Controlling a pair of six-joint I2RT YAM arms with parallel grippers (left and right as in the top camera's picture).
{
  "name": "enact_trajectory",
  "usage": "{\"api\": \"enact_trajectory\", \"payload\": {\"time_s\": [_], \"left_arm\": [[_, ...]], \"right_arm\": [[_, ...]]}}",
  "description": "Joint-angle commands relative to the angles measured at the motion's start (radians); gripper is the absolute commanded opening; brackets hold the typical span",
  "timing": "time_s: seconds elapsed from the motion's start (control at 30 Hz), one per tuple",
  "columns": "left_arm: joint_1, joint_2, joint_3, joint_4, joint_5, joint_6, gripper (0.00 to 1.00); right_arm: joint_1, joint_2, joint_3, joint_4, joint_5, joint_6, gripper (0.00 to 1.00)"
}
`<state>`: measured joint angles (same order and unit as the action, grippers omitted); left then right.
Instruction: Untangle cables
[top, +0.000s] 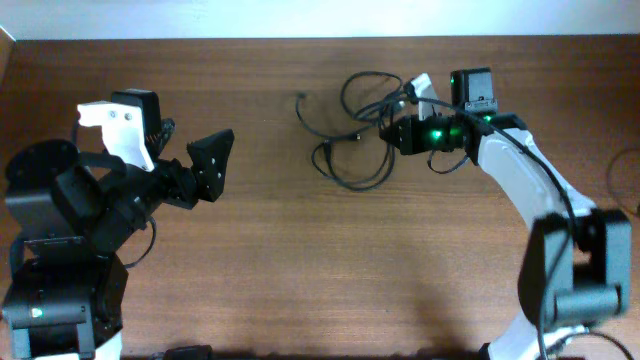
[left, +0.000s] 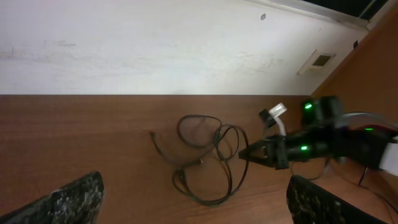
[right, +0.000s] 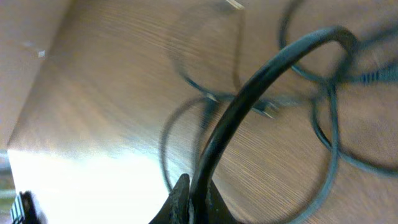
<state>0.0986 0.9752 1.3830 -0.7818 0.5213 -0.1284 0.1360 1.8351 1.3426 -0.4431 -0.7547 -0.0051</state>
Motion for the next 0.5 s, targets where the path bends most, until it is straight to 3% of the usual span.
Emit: {"api": "enact_trajectory", "payload": {"time_s": [0.0, 0.17, 0.37, 0.47], "left_arm": [[0.002, -0.002, 0.005, 0.003, 0.002, 0.002, 0.96], [0.003, -0.002, 0.005, 0.003, -0.032, 0.002, 0.98], [0.002, 0.022, 0.005, 0.002, -0.031, 0.002, 0.99], [0.002, 0.024, 0.005, 0.002, -0.031, 0.002, 0.99]], "right_arm": [[0.067, -0.140, 0.029, 0.005, -0.038, -0.066, 0.04], [0.180, -0.304, 0.029, 0.013, 0.233, -0.070, 0.04], [0.200, -0.443, 0.037, 0.013, 0.336, -0.079, 0.04], [0.200, -0.468, 0.076, -0.145, 0.569, -0.185, 0.04]]}}
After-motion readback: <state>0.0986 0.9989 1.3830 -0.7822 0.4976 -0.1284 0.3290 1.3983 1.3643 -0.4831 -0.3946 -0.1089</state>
